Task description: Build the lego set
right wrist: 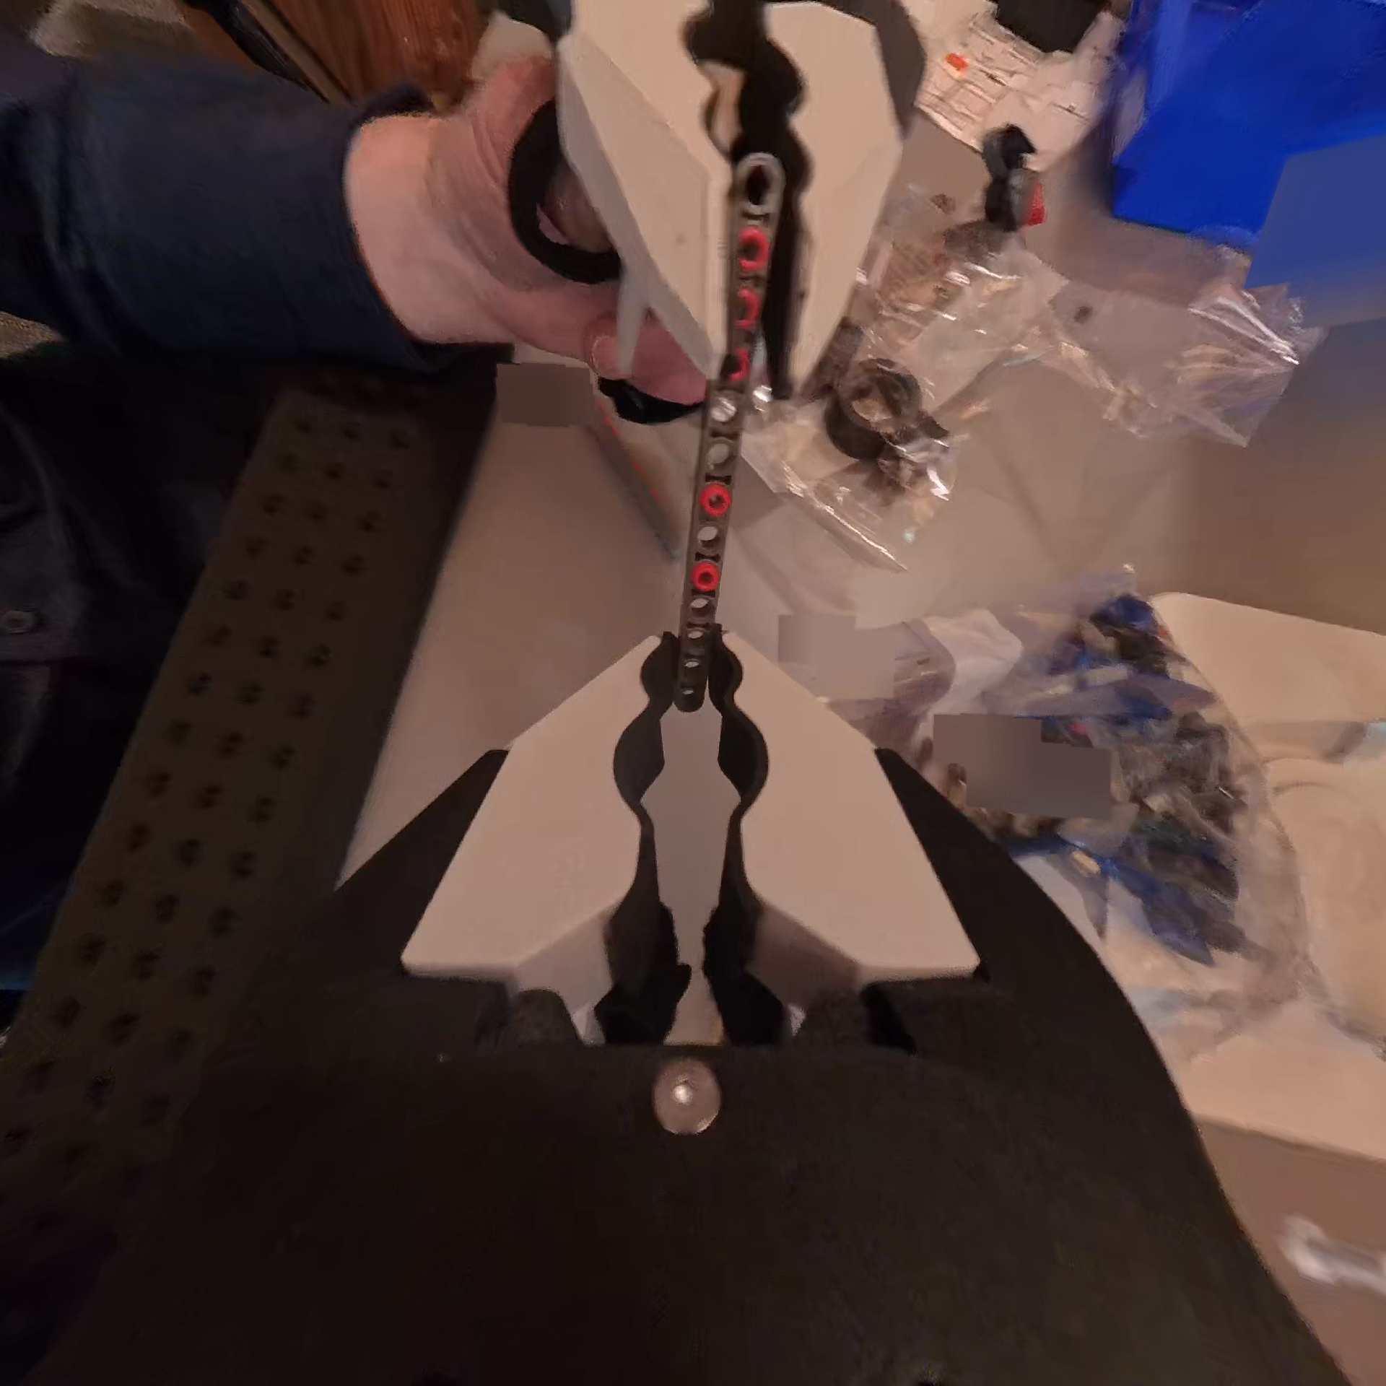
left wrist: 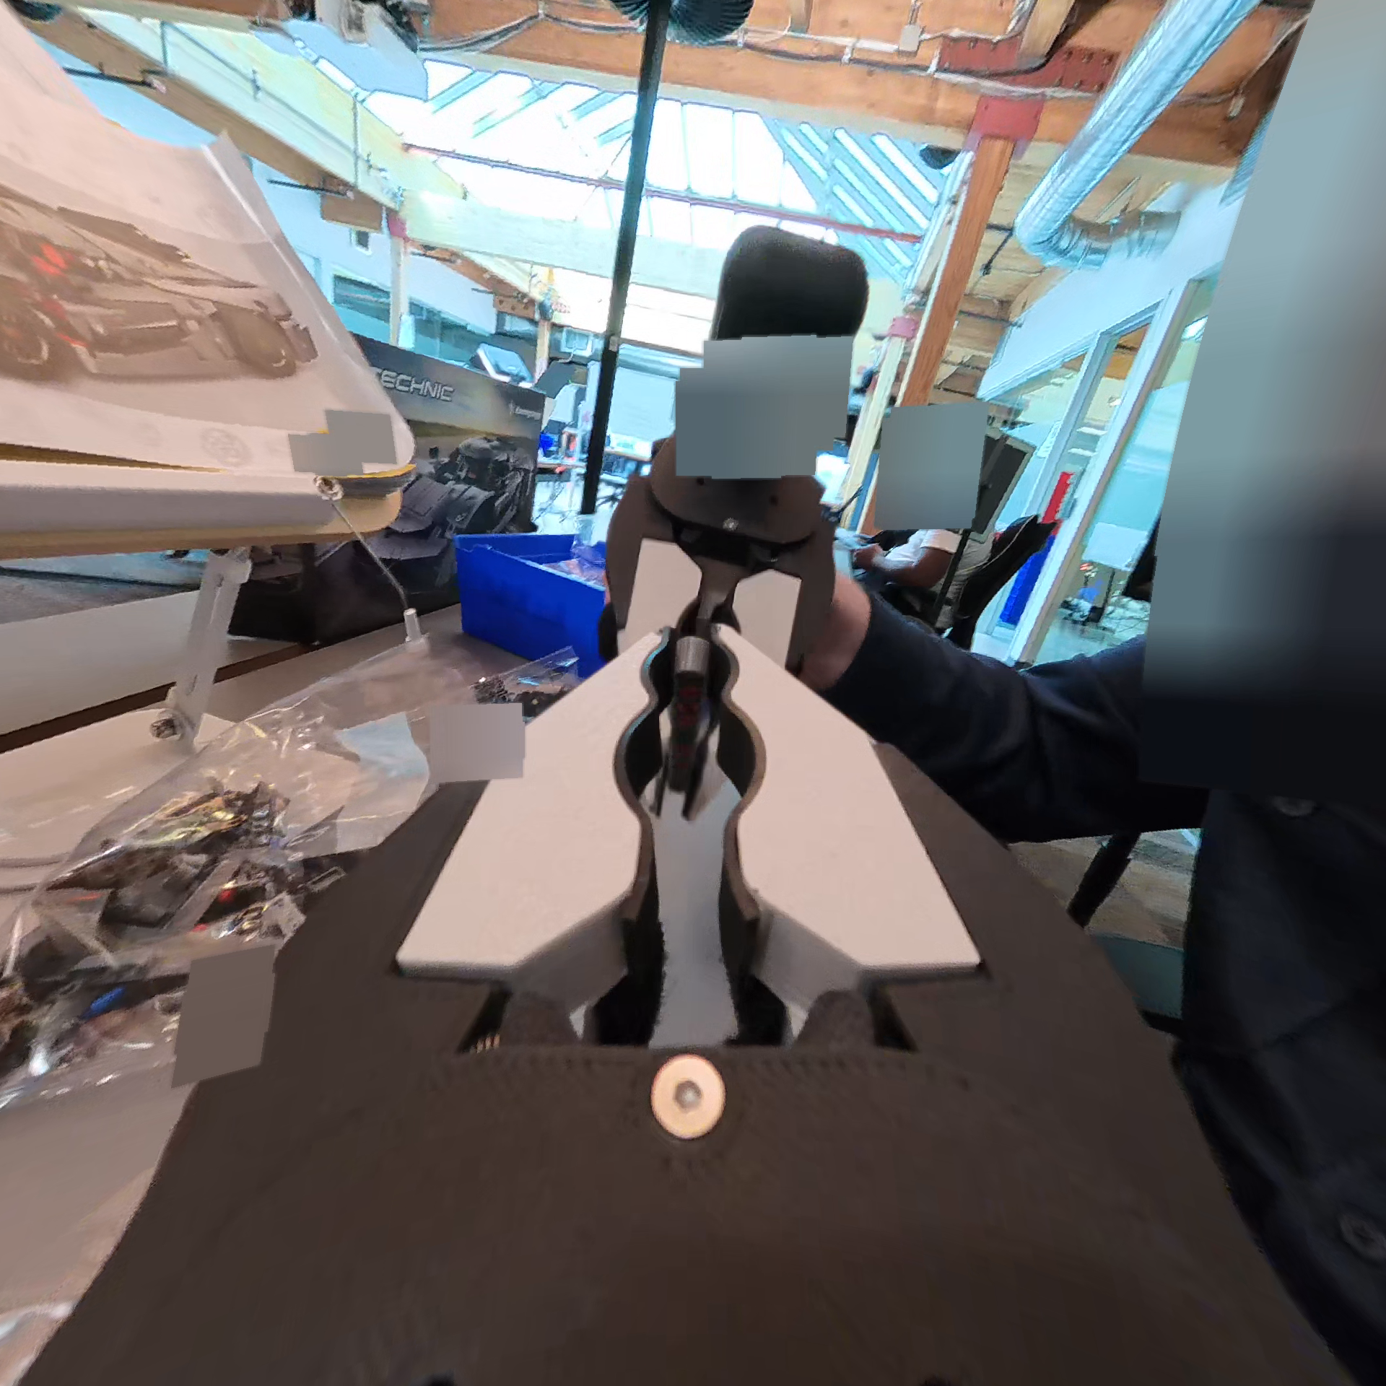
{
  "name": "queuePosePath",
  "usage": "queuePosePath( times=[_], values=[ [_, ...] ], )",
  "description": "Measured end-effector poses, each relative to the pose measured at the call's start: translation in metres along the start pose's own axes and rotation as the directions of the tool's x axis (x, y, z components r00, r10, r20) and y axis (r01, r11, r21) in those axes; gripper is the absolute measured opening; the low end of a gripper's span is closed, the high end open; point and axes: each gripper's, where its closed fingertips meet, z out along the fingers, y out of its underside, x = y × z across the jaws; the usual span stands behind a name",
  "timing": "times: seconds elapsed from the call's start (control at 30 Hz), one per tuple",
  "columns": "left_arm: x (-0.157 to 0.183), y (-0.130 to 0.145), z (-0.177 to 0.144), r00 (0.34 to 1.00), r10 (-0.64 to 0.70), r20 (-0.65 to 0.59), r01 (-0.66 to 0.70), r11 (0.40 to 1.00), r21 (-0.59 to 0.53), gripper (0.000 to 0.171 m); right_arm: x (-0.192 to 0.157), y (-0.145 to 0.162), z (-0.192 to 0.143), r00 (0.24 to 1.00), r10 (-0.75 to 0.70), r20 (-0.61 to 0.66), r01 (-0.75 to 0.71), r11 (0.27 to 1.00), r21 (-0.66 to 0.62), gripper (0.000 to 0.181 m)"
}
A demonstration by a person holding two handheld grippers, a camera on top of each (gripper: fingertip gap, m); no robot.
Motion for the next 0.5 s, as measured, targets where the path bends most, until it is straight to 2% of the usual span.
queuePosePath(
  times=[0.07,0.13,0.23,0.3,0.37,0.5],
  values=[
    [-0.007,0.004,-0.001,0.999,0.023,0.049,-0.021,0.999,-0.031,0.006,0.005,0.006,-0.012,1.0,0.003,-0.031,-0.004,1.0,-0.027,0.005],
    [-0.015,0.003,-0.003,0.994,0.035,0.102,-0.031,0.999,-0.039,0.01,0.013,0.027,-0.025,0.993,-0.024,-0.113,0.003,0.984,-0.177,0.005],
    [-0.032,-0.003,-0.014,0.983,-0.003,0.182,0.004,1.0,-0.004,0.013,0.022,0.058,-0.046,0.968,-0.118,-0.22,0.016,0.908,-0.419,0.005],
    [-0.043,-0.005,-0.023,0.972,-0.014,0.233,0.012,1.0,0.009,0.013,0.032,0.073,-0.059,0.94,-0.188,-0.284,-0.006,0.824,-0.567,0.005],
    [-0.055,-0.006,-0.031,0.956,-0.028,0.291,0.021,0.999,0.027,0.011,0.038,0.083,-0.064,0.922,-0.251,-0.296,-0.018,0.734,-0.679,0.005],
    [-0.068,-0.003,-0.039,0.929,-0.003,0.37,0.005,1.0,-0.003,0.009,0.043,0.105,-0.071,0.931,-0.297,-0.212,-0.039,0.497,-0.867,0.005]
  ],
)
